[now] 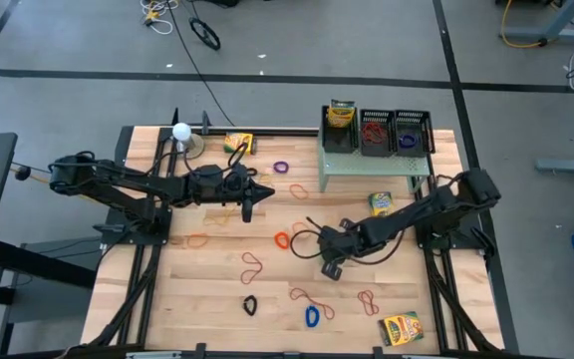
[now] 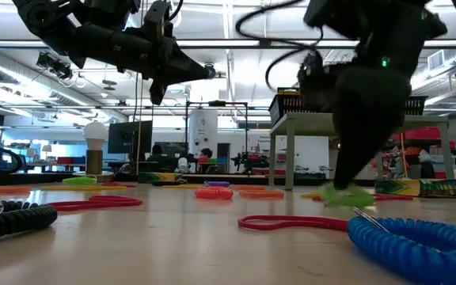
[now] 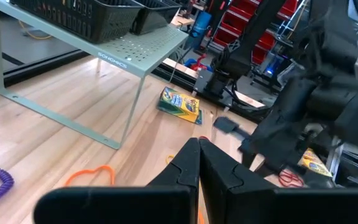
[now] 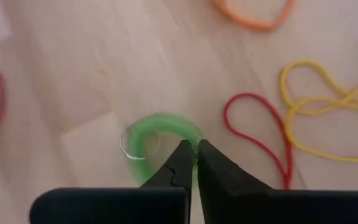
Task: Pick & Place Office Desk Supplies
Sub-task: Put the bottom green spring keychain into the right black basket on the shelf
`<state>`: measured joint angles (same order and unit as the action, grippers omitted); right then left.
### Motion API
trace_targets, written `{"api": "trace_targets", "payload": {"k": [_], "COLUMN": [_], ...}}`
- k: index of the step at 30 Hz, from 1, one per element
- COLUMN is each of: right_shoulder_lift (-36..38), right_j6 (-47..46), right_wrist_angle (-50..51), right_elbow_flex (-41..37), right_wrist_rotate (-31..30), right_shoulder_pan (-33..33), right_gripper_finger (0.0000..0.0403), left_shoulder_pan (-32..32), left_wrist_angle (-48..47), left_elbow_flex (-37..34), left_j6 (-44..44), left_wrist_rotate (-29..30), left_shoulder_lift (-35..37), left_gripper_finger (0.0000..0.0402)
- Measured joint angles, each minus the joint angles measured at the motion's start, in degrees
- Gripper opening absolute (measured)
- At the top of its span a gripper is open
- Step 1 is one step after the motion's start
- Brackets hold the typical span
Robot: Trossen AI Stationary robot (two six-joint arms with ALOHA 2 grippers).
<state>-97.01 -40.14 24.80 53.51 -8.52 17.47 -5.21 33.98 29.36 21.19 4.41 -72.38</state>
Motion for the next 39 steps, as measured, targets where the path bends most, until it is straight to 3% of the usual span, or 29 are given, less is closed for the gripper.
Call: {"api": "trace_targets", "payload": {"k": [5, 12, 18, 21, 31, 39], "right_shoulder_lift": [7.9, 24.3, 32.3, 33.6, 34.4, 34.0], "right_j6": [0.0, 0.5, -2.2, -6.0, -7.0, -5.9], "right_wrist_angle": [7.7, 27.6, 50.4, 55.3, 50.0, 33.9], "right_elbow_flex": [2.0, 8.4, 18.7, 21.4, 17.8, 10.7], "right_wrist_rotate": [-0.8, -8.3, -19.7, -26.3, -32.6, -33.8], "right_shoulder_pan": [-0.5, -4.3, -14.4, -22.4, -50.5, -62.6], "right_gripper_finger": [0.0022, 0.0010, 0.0016, 0.0014, 0.0013, 0.0017], "left_shoulder_pan": [0.0, 0.0, 0.0, 0.0, 0.1, 0.4], "left_wrist_angle": [-0.5, -0.5, -0.4, -0.3, 3.7, 5.1], "left_elbow_flex": [0.0, 0.0, 0.0, 0.0, 0.1, 0.1], "left_j6": [0.0, -0.8, -0.9, -0.7, 0.8, 0.4], "left_wrist_rotate": [1.8, 5.8, 7.8, 9.2, 10.2, 10.2], "left_shoulder_lift": [0.0, 0.0, -0.4, -1.2, -4.4, -4.7], "left_gripper_finger": [0.0008, 0.0008, 0.0008, 0.0008, 0.0008, 0.0008]}}
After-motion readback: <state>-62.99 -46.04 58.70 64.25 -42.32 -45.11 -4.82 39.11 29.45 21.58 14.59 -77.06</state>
